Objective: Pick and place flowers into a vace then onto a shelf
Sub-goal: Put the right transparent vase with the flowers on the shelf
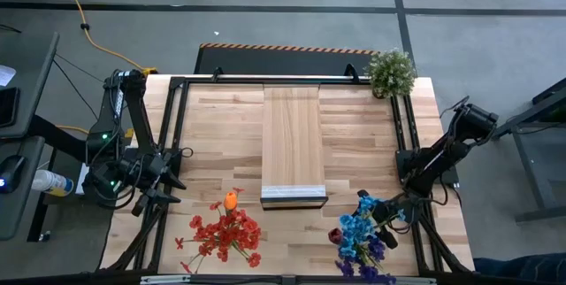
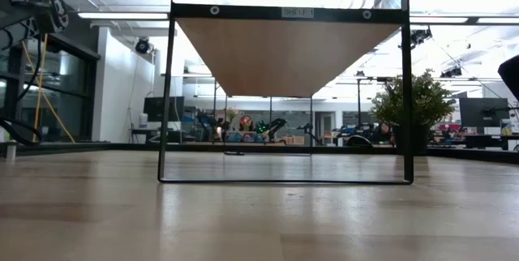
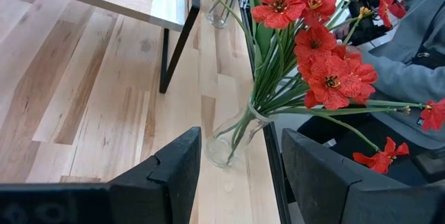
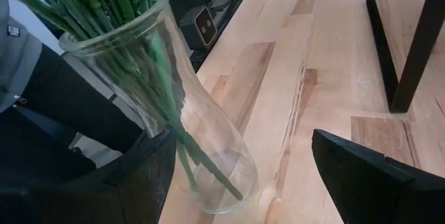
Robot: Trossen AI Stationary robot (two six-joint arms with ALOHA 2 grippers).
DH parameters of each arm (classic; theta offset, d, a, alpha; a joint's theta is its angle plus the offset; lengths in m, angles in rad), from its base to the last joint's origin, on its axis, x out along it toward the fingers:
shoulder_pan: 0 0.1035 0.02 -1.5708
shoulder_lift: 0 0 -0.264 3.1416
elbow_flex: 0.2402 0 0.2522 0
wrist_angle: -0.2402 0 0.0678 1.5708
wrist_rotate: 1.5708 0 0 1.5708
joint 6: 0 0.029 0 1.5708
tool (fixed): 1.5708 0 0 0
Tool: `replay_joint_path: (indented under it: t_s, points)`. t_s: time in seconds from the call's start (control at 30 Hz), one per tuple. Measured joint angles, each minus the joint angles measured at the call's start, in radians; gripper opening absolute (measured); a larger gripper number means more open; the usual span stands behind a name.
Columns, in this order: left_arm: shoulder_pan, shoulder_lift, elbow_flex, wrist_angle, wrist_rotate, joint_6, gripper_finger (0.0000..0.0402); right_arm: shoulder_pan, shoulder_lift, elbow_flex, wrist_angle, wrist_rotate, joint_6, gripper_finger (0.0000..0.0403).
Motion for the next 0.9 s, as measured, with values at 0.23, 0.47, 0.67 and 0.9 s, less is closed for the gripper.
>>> replay_joint_path:
  t_s: [0.23,0.47,0.67,0.9]
  points:
    - [0.0,0.0,0.0,0.0,0.0,0.0,0.0232,0.0,0.0,0.0,0.007,0.003,-0.019,0.0345]
    - [0.0,0.0,0.0,0.0,0.0,0.0,0.0232,0.003,0.0,0.0,0.026,-0.002,-0.019,0.0396]
    - [0.0,0.0,0.0,0.0,0.0,0.0,0.0232,0.04,0.0,0.002,0.041,0.004,-0.018,0.0398]
    - [0.0,0.0,0.0,0.0,0.0,0.0,0.0232,0.055,0.0,0.037,-0.03,0.039,-0.026,0.04]
